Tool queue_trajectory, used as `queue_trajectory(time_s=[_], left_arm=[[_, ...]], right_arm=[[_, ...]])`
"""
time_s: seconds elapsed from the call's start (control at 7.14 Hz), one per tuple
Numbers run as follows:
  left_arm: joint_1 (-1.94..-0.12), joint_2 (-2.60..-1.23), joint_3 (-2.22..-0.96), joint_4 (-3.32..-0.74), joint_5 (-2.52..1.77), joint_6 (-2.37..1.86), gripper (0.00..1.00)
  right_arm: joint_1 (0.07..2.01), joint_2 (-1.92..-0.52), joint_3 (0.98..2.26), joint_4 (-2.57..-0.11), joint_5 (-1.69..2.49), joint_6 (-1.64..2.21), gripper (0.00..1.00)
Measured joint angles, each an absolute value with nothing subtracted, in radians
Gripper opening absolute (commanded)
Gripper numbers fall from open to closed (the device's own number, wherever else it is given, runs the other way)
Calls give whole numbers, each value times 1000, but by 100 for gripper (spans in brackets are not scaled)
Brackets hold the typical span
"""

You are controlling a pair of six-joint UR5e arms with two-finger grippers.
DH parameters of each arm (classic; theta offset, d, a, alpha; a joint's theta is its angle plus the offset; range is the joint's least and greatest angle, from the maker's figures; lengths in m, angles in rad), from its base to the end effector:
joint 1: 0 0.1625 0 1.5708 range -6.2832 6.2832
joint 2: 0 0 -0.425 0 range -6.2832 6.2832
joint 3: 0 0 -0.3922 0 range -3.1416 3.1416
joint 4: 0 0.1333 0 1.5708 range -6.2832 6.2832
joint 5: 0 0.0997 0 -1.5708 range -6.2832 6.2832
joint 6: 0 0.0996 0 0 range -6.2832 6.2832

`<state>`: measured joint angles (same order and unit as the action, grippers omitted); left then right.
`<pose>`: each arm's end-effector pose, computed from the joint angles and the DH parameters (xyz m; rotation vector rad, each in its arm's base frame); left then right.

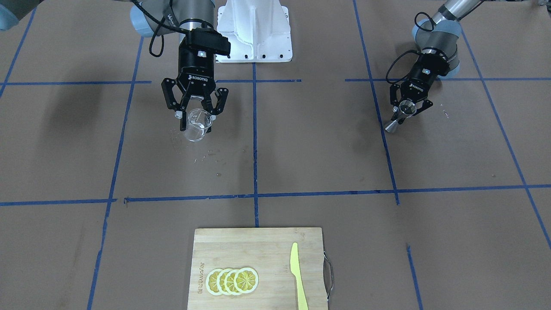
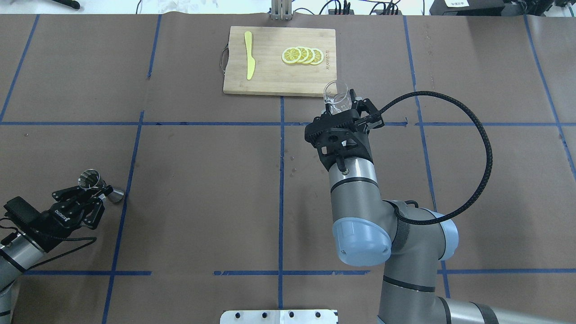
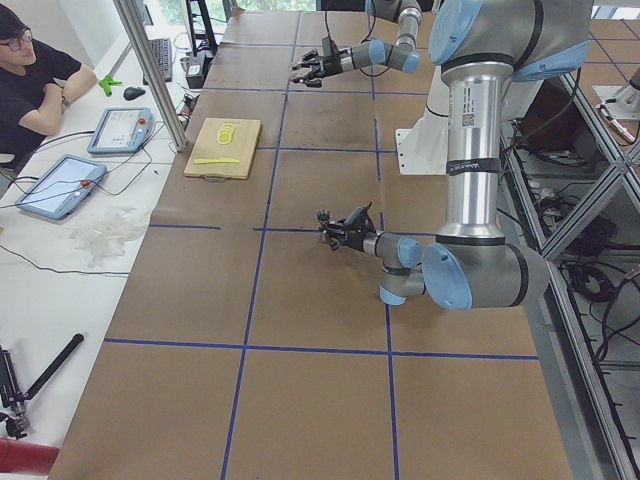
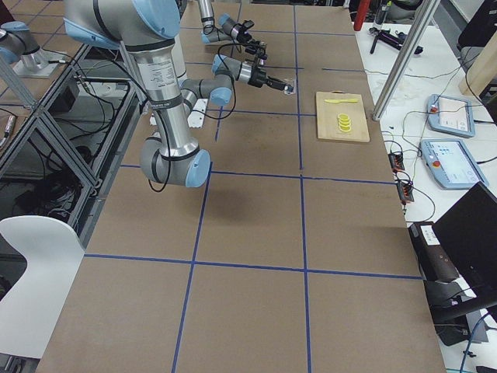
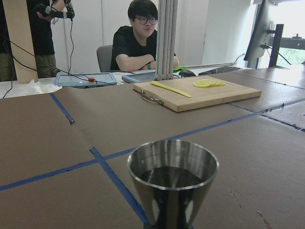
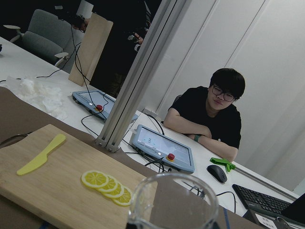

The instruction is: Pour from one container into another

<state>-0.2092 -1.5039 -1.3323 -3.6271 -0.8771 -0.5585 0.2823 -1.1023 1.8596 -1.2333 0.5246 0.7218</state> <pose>0.3534 -0.2764 0.5927 1.3426 1.0574 -0.0108 -0.4834 -0.3687 0.2065 1.2990 -0.3281 0.0925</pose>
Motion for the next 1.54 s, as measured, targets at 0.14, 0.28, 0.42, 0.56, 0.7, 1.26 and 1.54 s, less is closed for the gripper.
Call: queue_trajectory(time_s=[0.14,0.28,0.42,0.56,0.7,1.26,1.54], left_arm=[[-208,-1507,-1332,-3627,-877,-558,8],[-208,-1507,-1331,-3626,-877,-557,9],[-207,-1508,-1329,-3626,-876,-557,10],[-207,-1508,-1327,-3626,-876,-557,10],[-207,-1508,-1326,-3626,-876,-556,11],[-208,-1508,-1325,-3626,-876,-545,14],[-207,-1508,-1325,-3626,-876,-545,17]], right_arm=[[282,-1103,1860,-1233,525,722,0],[281,-1103,1860,-1233,525,722,0],[281,-1103,1860,-1233,525,721,0],[282,-1103,1860,-1233,525,721,0],[282,-1103,1859,-1233,525,721,0],[281,-1103,1859,-1233,525,722,0],[281,-1103,1859,-1233,525,722,0]])
